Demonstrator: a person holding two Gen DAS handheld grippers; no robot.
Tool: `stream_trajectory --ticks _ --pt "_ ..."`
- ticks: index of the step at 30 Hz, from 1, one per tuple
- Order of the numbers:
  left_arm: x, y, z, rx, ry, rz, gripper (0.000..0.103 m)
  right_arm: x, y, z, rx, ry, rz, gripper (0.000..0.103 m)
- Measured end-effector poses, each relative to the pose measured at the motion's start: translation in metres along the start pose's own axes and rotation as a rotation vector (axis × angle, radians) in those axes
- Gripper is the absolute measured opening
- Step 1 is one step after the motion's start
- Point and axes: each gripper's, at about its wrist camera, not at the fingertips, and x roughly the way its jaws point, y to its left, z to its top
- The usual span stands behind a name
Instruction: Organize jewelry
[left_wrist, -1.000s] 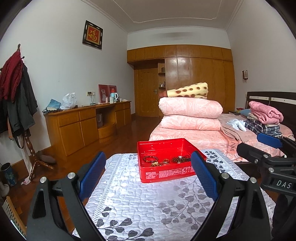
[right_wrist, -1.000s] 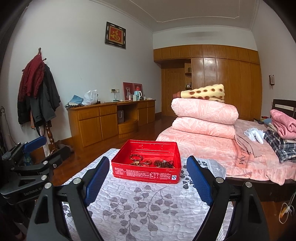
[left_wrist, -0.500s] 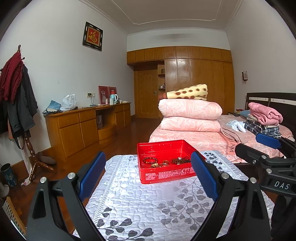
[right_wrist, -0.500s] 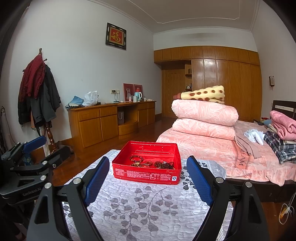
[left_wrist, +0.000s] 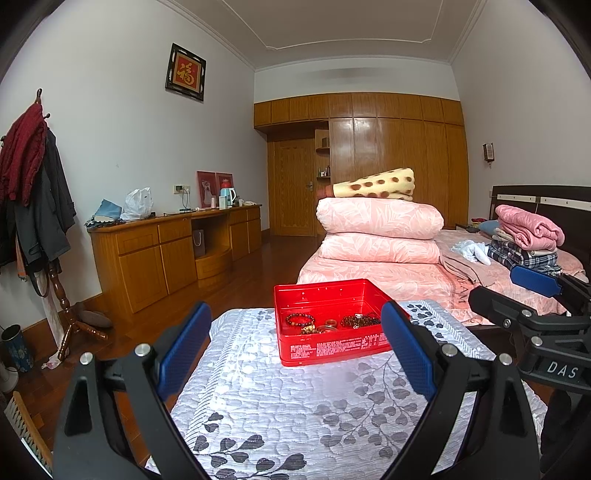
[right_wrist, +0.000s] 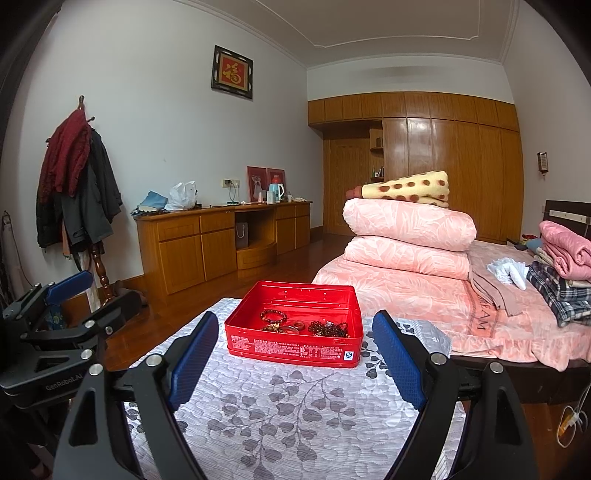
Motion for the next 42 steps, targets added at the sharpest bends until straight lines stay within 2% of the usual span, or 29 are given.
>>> stream_trajectory --ticks 42 --pt "-0.0006 0.0031 0.0020 -0.013 0.001 -0.006 0.093 0.0002 0.0042 0.0018 -0.004 0.003 0.002 0.084"
